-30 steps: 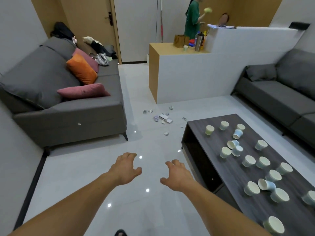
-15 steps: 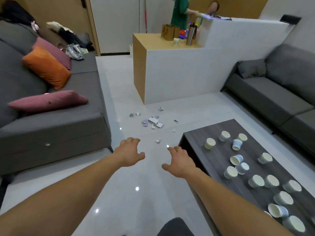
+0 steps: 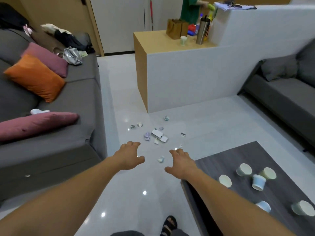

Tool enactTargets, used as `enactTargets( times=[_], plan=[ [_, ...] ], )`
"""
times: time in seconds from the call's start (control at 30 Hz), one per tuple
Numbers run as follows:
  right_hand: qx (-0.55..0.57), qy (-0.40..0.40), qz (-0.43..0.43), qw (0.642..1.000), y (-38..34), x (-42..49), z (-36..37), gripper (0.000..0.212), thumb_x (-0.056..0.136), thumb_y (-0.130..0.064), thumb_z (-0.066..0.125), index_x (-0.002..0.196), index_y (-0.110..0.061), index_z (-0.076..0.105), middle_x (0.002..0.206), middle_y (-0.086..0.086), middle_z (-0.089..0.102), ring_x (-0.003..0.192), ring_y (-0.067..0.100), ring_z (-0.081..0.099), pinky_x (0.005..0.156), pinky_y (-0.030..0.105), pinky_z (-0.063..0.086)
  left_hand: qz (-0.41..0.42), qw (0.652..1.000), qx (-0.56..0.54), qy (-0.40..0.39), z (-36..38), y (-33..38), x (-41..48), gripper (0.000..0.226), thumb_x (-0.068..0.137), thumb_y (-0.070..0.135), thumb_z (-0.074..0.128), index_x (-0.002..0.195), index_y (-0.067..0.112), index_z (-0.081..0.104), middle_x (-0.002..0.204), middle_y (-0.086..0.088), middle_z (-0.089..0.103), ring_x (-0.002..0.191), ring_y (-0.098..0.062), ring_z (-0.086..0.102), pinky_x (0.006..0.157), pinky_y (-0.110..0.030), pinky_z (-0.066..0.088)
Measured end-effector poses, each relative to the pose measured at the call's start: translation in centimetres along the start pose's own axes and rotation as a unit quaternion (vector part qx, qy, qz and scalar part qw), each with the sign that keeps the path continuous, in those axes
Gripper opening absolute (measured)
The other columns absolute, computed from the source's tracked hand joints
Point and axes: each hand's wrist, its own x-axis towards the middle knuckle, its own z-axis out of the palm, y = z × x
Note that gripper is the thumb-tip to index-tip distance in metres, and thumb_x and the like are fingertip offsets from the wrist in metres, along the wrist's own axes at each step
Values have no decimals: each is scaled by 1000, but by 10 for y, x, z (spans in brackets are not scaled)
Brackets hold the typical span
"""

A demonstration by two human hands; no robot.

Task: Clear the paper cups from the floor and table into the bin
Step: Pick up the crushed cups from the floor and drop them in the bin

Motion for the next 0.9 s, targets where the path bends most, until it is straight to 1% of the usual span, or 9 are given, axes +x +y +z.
enactTargets(
  times=[0.1,0.27,0.43,0.57,0.67,0.73,0.8,0.9],
  plan=[
    [-11,-3,8,1000,16,47,-24,78,85,-50,59,149,-23,24,149,4,29,133,27,33,99,40,40,-9,1000,-11,-5,-13,11,46,73,89,48,52,150,19,22,151,-6,29,137,-28,28,108,-41,33],
    [-18,-40,11,999,28,123,-41,81,84,-52,59,150,-23,23,150,5,28,134,27,32,101,41,39,-14,998,-22,-51,-21,14,125,74,89,48,51,150,20,20,153,-5,25,138,-28,26,107,-41,33],
    [-29,-79,34,996,31,215,-51,84,85,-53,60,152,-22,20,153,4,24,135,27,31,102,40,38,-4,995,-41,-94,-37,-1,236,75,89,48,51,151,18,20,151,-10,28,137,-31,27,109,-41,31],
    [-22,-105,60,992,33,289,-52,83,84,-54,59,152,-23,21,153,3,25,135,26,31,102,41,40,-16,989,-64,-132,-46,-14,329,75,90,47,50,151,18,19,151,-10,27,137,-31,27,109,-41,31],
    [-19,-129,59,990,37,347,-41,83,84,-54,59,151,-24,21,153,2,25,135,25,31,101,42,41,-30,982,-90,-160,-38,-22,387,74,90,47,51,150,18,20,151,-10,27,137,-30,29,109,-40,31],
    [-11,-150,61,987,40,386,-24,83,83,-53,60,150,-25,22,151,1,26,134,25,31,99,42,42,-56,977,-112,-176,-23,-31,422,73,90,46,52,150,19,21,152,-10,27,137,-29,30,110,-39,31],
    [3,-164,60,985,48,429,2,81,81,-51,62,148,-26,25,149,2,28,132,25,33,96,41,43,-76,971,-128,-189,1,-43,459,73,90,46,52,150,19,22,152,-9,27,137,-28,31,111,-39,31],
    [10,-189,55,980,67,499,59,82,80,-50,65,148,-25,27,147,3,31,131,27,35,99,41,41,-107,964,-143,-196,51,-64,519,72,90,46,53,150,20,23,152,-8,27,137,-27,31,110,-38,30]
  ],
)
